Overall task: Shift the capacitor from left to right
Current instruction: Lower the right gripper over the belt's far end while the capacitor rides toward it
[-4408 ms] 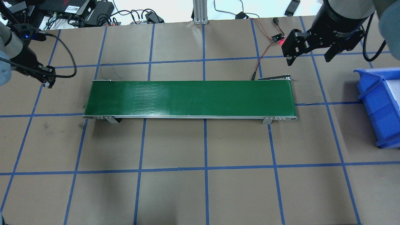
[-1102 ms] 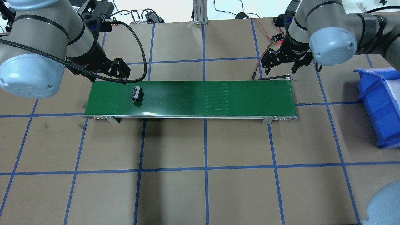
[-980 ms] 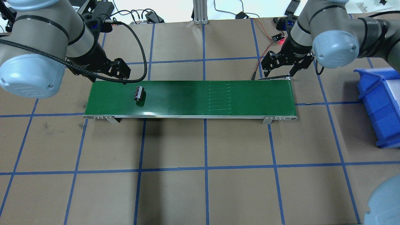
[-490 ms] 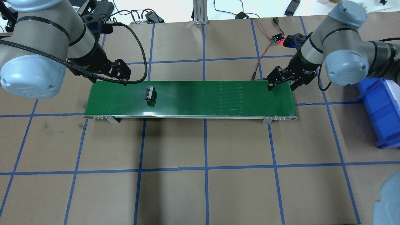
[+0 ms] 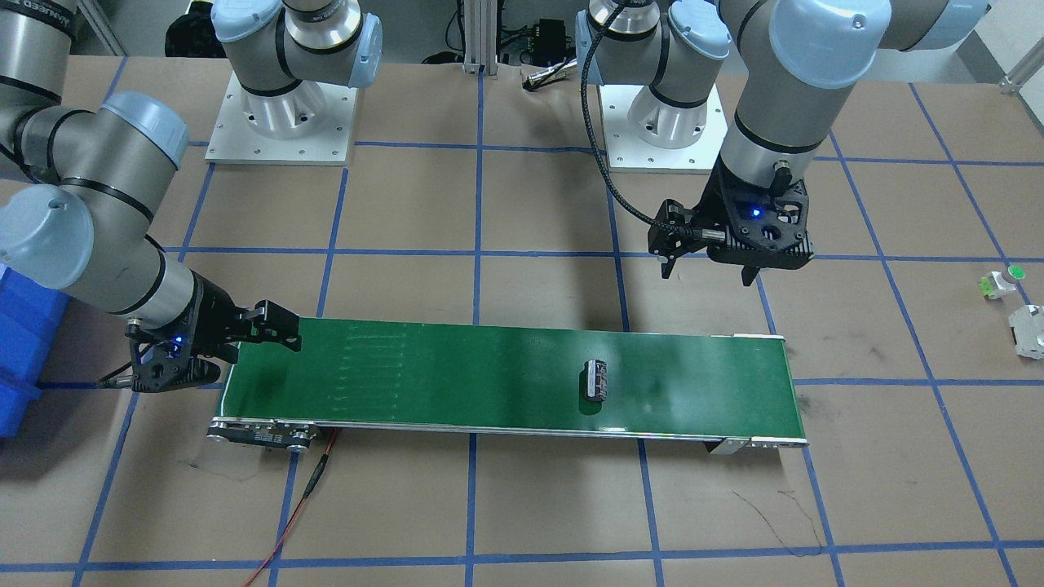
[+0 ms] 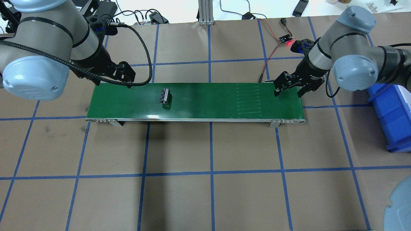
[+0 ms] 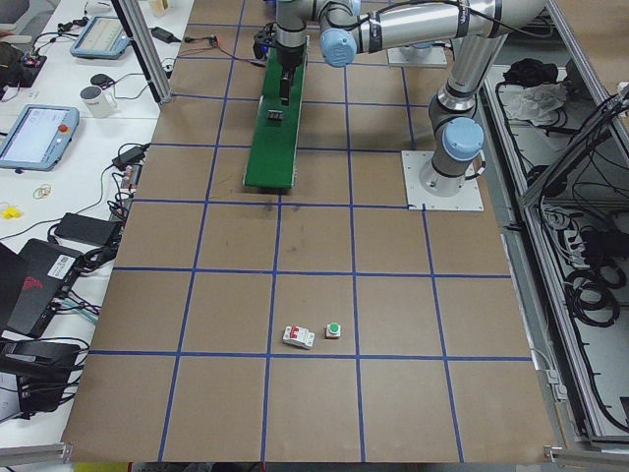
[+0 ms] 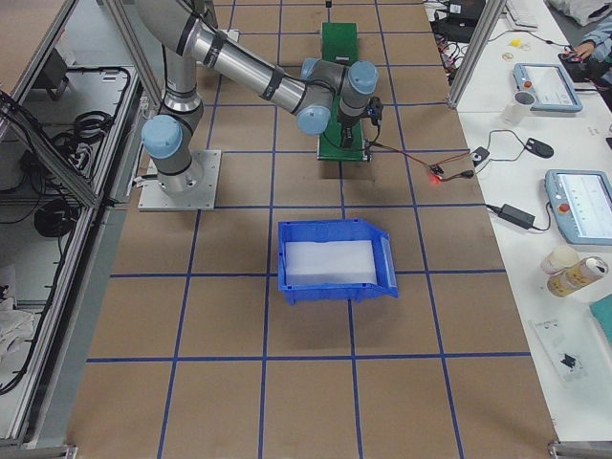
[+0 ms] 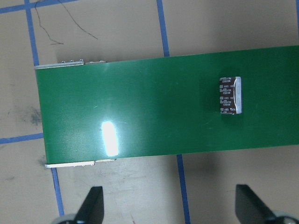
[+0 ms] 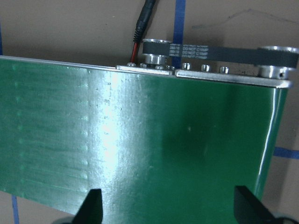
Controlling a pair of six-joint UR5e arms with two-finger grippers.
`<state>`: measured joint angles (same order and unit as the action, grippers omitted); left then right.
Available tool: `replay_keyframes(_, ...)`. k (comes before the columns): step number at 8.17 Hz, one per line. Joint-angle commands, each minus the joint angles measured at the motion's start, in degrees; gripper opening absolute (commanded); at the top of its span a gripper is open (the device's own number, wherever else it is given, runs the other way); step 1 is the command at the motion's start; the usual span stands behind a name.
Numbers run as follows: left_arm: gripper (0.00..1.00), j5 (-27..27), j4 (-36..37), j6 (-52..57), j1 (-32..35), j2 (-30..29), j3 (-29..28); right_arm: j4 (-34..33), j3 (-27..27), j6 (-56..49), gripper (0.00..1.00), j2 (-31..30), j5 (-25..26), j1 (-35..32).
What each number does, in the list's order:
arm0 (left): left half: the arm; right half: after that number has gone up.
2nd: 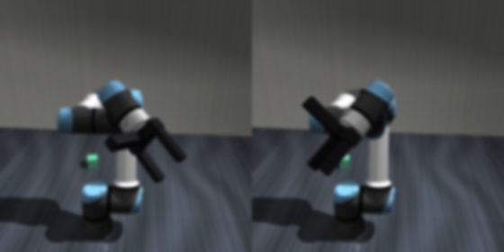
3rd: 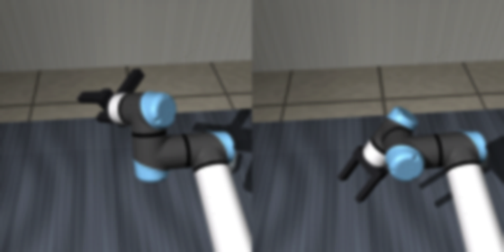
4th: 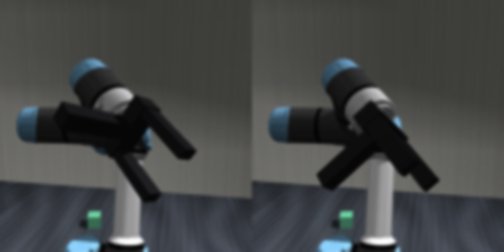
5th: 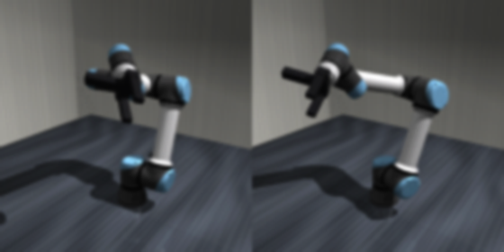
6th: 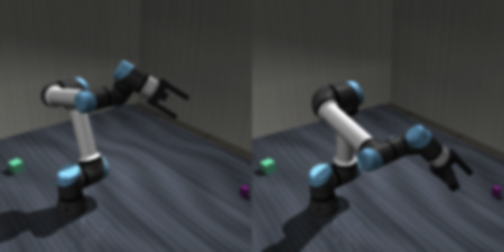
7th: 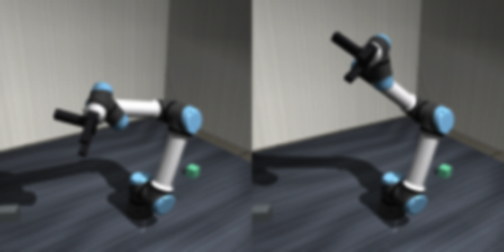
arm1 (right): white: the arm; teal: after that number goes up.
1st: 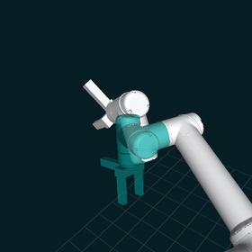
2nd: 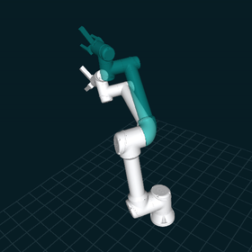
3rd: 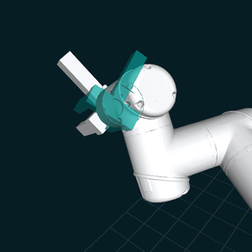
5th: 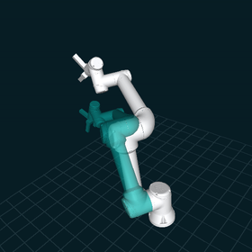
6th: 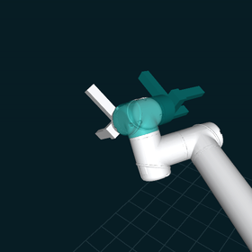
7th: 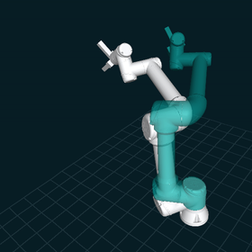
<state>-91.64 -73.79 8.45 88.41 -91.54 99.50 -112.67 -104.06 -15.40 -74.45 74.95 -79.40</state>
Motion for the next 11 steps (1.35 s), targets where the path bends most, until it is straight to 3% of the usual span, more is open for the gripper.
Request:
replay_keyframes(1,1.0,-0.11,0.05,0.08,0.01,-0.12,0.17,0.08,0.34,0.2,1.0,-0.16,0.11,-0.05)
replay_keyframes(11,1.0,0.06,-0.04,-0.71,0.01,-1.09,0.08,-0.01,0.43,3.71,1.0,0.54,-0.68,-1.02)
